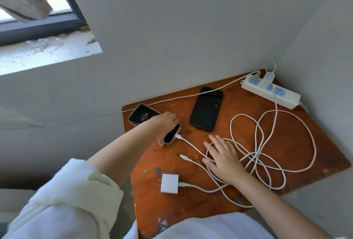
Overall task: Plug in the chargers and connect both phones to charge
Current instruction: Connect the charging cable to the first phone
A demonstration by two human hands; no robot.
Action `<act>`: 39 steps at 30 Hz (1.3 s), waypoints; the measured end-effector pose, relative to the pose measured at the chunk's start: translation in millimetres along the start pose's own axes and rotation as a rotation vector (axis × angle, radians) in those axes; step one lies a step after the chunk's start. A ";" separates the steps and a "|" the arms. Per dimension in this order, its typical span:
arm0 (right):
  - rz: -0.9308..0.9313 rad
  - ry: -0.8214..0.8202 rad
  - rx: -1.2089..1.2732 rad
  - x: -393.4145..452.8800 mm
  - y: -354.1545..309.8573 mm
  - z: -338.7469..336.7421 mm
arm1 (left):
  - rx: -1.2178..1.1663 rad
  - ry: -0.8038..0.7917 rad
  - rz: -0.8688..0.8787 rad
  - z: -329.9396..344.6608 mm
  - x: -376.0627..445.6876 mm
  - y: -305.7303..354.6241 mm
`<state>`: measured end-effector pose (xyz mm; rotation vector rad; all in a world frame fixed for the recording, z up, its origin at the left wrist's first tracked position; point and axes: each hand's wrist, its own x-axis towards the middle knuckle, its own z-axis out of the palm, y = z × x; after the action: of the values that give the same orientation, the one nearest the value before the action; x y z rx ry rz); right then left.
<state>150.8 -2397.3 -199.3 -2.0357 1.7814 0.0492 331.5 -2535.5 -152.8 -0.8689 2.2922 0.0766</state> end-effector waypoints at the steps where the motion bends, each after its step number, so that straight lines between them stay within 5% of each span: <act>1: 0.007 -0.016 -0.034 0.1 0.6 1.3 | 0.010 -0.006 0.002 1.3 -2.8 1.0; 9: 0.125 -0.056 -0.172 3.5 -9.7 12.2 | 0.022 0.018 -0.021 12.1 -22.0 9.0; 16: 0.113 0.031 -0.192 2.5 -10.0 12.6 | -0.083 0.273 -0.043 37.0 -51.6 30.5; 25: 0.018 0.123 -0.147 2.6 -8.6 17.2 | -0.659 0.351 -0.374 109.4 -82.8 63.6; 39: 0.031 0.125 -0.170 5.5 -7.2 21.3 | -0.594 0.391 -0.450 124.8 -77.0 72.5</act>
<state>164.0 -2394.6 -218.1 -2.1711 1.9447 0.0869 401.5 -2401.1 -214.2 -1.8242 2.3905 0.4355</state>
